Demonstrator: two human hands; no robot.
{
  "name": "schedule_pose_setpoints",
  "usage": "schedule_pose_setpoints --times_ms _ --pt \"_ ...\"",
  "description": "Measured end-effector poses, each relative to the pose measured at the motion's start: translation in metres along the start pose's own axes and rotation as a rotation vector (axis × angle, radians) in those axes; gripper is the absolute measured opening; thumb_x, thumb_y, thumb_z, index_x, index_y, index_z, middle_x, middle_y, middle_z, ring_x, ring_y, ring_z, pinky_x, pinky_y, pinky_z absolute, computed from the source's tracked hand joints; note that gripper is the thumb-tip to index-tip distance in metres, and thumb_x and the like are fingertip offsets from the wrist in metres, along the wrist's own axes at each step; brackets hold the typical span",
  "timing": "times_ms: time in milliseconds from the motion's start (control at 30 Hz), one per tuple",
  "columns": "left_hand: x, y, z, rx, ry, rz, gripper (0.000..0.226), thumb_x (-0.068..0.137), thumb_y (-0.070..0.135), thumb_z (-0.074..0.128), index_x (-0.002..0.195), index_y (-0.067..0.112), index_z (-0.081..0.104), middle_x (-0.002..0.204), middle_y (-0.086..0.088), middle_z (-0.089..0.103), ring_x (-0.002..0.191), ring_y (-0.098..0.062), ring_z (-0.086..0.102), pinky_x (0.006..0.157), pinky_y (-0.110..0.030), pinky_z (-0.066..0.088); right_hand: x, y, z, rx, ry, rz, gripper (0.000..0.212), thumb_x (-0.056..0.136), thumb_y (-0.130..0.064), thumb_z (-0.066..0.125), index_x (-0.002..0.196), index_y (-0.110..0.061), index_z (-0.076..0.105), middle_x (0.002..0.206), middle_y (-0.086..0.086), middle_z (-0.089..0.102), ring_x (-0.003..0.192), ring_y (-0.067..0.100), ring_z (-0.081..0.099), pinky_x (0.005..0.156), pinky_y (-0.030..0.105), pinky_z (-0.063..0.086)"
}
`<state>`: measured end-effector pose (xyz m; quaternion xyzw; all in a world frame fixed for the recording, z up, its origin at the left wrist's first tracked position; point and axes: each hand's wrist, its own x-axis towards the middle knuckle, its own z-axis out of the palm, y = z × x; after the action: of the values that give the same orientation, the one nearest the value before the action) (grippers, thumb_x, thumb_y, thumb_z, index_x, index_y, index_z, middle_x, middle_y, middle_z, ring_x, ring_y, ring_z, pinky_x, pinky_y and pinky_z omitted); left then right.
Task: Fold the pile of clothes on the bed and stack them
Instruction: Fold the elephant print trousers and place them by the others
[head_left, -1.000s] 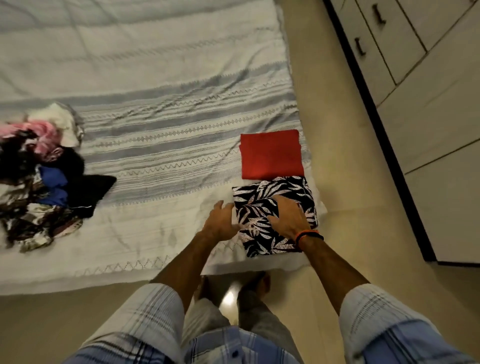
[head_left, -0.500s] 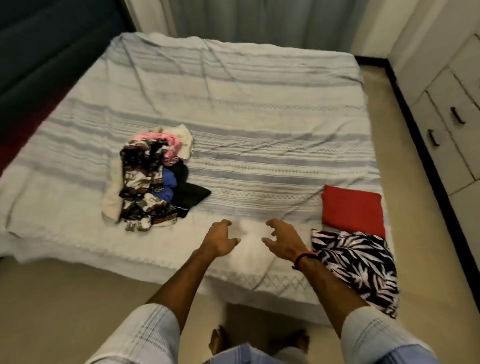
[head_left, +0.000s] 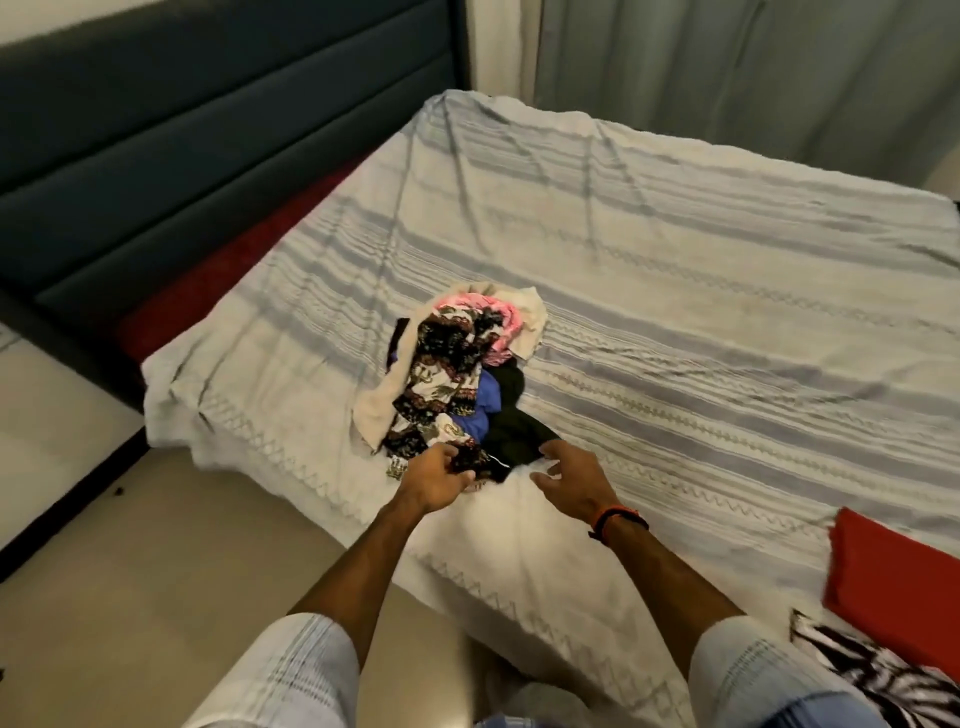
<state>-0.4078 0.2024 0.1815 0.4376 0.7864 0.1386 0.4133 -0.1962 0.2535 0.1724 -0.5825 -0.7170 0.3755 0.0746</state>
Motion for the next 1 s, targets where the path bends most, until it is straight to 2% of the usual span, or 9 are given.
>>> schedule_pose_setpoints --times_ms 167,367,500,600,733,800,900,1000 --pt "0.038 -0.001 -0.042 -0.039 0.088 -0.049 0.047 0.086 0.030 0.072 0.126 0.009 0.058 0.125 -0.006 0.064 0.116 -0.023 0.059 0.092 -0.024 0.042 0.070 -0.035 0.007 -0.007 -0.085 -0.028 0.043 0.089 -0.023 0.069 0.128 -0.010 0.056 0.125 0.008 0.064 0.106 0.025 0.063 0.089 0.029 0.048" --pt "0.096 0.007 -0.080 -0.078 0.137 -0.092 0.047 0.087 0.030 0.072 0.127 0.010 0.057 0.124 -0.007 0.064 0.119 -0.024 0.058 0.098 -0.030 0.044 0.147 -0.063 0.008 -0.006 -0.154 -0.097 0.034 0.091 -0.020 0.065 0.122 -0.007 0.058 0.120 0.013 0.065 0.104 0.031 0.063 0.094 0.045 0.051" --pt "0.138 0.012 -0.093 -0.080 0.122 -0.106 0.044 0.088 0.030 0.071 0.126 0.012 0.058 0.125 -0.004 0.063 0.118 -0.023 0.057 0.095 -0.026 0.042 0.197 -0.076 0.009 0.016 -0.216 -0.055 0.045 0.091 -0.026 0.067 0.130 -0.009 0.054 0.124 0.008 0.062 0.108 0.027 0.062 0.096 0.042 0.053" --pt "0.177 0.014 -0.104 -0.110 0.100 -0.112 0.048 0.088 0.028 0.071 0.130 0.012 0.055 0.125 -0.003 0.062 0.120 -0.023 0.056 0.097 -0.026 0.040 0.239 -0.085 0.011 0.068 -0.200 0.001 0.047 0.089 -0.027 0.069 0.131 -0.011 0.052 0.118 0.007 0.063 0.107 0.026 0.062 0.095 0.042 0.054" --pt "0.218 0.016 -0.114 -0.140 0.086 -0.128 0.047 0.088 0.026 0.072 0.129 0.011 0.054 0.119 -0.002 0.061 0.116 -0.022 0.057 0.088 -0.022 0.038 0.275 -0.099 0.015 0.099 -0.124 0.071 0.053 0.089 -0.032 0.068 0.133 -0.007 0.049 0.119 0.006 0.062 0.105 0.023 0.061 0.094 0.038 0.053" --pt "0.239 0.017 -0.118 -0.166 0.081 -0.136 0.050 0.086 0.024 0.072 0.130 0.010 0.053 0.126 -0.004 0.061 0.117 -0.023 0.058 0.093 -0.026 0.042 0.295 -0.106 0.019 0.111 -0.093 0.106 0.055 0.089 -0.038 0.067 0.131 -0.007 0.050 0.118 0.005 0.062 0.104 0.023 0.060 0.094 0.037 0.052" --pt "0.259 0.017 -0.121 -0.157 0.079 -0.140 0.051 0.088 0.023 0.070 0.133 0.009 0.052 0.133 -0.006 0.059 0.119 -0.022 0.058 0.096 -0.027 0.042 0.318 -0.117 0.027 0.152 -0.077 0.151 0.052 0.088 -0.047 0.067 0.121 -0.008 0.057 0.111 0.004 0.065 0.100 0.024 0.061 0.088 0.033 0.051" --pt "0.274 0.017 -0.121 -0.154 0.057 -0.137 0.050 0.088 0.023 0.070 0.134 0.010 0.053 0.133 -0.005 0.059 0.118 -0.021 0.058 0.090 -0.021 0.040 0.337 -0.125 0.038 0.247 -0.067 0.234 0.045 0.086 -0.049 0.069 0.106 -0.009 0.064 0.103 0.004 0.068 0.095 0.023 0.063 0.083 0.032 0.051"
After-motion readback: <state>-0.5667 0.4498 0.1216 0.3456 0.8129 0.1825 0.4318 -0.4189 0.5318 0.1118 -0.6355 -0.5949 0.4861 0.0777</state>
